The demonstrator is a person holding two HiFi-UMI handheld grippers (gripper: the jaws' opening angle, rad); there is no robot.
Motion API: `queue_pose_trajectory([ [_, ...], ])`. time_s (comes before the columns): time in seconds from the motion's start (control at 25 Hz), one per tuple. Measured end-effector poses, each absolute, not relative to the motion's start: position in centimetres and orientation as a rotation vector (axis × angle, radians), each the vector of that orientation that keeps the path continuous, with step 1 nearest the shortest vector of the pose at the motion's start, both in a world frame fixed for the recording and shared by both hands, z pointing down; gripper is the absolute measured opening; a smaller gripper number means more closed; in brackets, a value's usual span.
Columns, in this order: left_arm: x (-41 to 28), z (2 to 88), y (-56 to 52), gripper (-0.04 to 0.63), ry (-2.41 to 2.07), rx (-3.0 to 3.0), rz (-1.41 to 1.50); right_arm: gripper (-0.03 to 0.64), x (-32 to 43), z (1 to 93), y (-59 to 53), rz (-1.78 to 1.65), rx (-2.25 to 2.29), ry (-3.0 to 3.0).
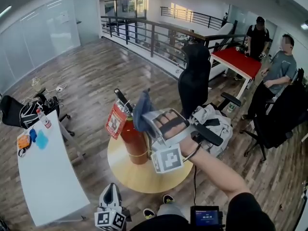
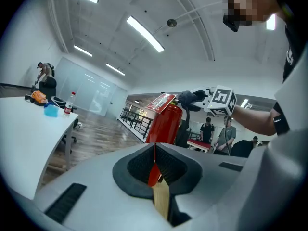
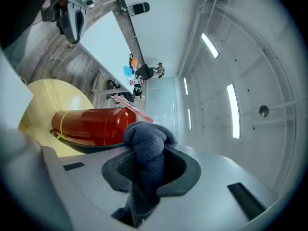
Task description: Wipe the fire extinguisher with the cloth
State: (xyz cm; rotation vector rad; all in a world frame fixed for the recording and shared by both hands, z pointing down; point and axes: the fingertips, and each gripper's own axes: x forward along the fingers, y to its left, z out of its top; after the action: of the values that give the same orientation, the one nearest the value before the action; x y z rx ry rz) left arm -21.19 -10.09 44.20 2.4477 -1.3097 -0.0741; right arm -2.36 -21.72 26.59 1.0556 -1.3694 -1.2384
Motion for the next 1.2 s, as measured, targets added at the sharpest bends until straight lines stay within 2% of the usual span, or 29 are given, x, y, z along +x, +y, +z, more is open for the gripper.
queue_pose_trajectory([
  [0.32,-18.9,45.2,-10.9,0.023,-1.246,2.486,-0.072,0.087,3.1,32.4,-21.0,-0.912,1.321,-1.641],
  [0.56,-20.5,45.2,-9.6,0.023,-1.304,2.454,-0.031,0.087,2.6,36.0,-23.5,-0.709,1.365,-1.945],
  [0.96,-19.5,45.5,-10.1,0.023,-1.291,2.469,-0.024,0.087,3.8,52.2,-21.9,-0.267,1.025,-1.932],
  [1.2,-18.4,45.3,-9.8,0.023,-1.24,2.495,-0.022,0.089,1.7,56.2,-15.0,0.016,1.016,-2.085],
])
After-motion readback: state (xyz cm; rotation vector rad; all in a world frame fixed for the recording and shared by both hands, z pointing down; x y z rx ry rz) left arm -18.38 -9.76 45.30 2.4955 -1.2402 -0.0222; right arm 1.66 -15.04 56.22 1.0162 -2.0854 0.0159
